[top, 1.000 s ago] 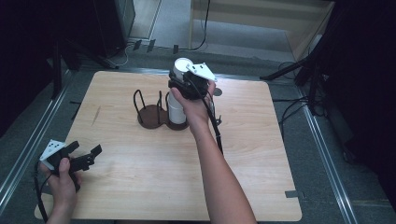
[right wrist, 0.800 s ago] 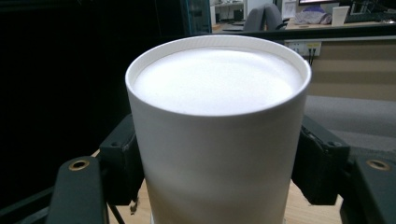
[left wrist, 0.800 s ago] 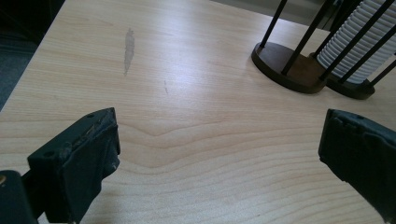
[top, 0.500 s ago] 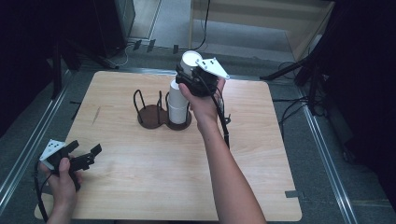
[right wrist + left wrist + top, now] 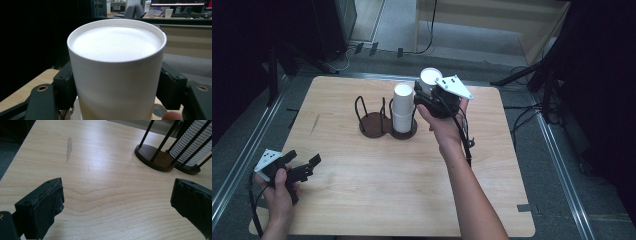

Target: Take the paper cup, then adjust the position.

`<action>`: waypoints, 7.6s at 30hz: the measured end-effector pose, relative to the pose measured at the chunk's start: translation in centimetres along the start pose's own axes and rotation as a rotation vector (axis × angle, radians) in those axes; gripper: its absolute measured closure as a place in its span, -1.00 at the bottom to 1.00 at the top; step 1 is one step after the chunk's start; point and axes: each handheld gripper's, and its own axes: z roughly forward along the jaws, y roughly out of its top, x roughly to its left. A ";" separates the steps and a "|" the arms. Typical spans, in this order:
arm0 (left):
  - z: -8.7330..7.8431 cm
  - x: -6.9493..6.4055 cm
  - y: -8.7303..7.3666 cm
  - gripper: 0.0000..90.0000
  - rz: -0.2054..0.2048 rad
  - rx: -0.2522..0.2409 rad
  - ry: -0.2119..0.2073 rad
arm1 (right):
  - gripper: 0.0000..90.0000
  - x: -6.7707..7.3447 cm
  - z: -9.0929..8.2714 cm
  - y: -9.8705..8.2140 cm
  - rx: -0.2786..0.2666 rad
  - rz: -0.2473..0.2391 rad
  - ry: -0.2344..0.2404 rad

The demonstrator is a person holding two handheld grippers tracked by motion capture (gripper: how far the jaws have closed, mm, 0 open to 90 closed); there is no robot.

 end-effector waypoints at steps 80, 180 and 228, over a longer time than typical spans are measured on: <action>4.8 -18.3 1.0 -1.00 0.349 0.092 -0.452 | -0.35 -1.9 -10.7 -12.7 0.105 0.099 0.012; 3.7 -24.7 -1.9 -0.63 0.541 -0.043 -0.511 | -0.45 5.1 -11.2 -14.0 0.219 0.093 0.248; 2.3 -21.9 2.2 -0.47 0.471 0.059 -0.682 | -0.29 3.5 -9.8 -15.6 0.266 -0.269 0.171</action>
